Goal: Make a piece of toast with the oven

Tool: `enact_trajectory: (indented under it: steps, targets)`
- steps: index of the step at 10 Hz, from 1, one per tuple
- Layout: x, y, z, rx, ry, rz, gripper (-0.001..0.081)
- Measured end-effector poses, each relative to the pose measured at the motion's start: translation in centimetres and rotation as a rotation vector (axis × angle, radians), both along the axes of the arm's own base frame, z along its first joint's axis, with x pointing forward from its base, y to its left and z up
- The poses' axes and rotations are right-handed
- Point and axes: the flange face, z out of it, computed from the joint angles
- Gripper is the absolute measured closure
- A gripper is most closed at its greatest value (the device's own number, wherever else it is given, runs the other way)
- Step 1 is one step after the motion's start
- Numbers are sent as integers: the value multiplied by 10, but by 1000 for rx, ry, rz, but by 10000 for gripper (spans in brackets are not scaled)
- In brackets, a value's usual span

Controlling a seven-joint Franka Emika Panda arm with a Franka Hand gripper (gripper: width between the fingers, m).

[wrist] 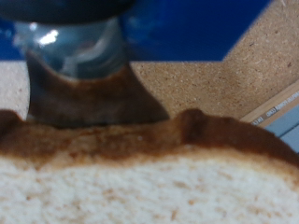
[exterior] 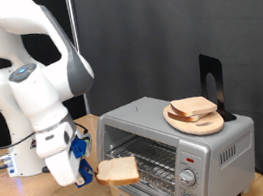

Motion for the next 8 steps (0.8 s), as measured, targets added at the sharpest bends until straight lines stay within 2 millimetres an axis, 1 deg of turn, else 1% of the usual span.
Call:
enact_trajectory:
  steps: [2, 8]
  targets:
    - [8, 16, 5, -42, 3, 80, 415]
    - [19, 57, 5, -107, 26, 141, 415]
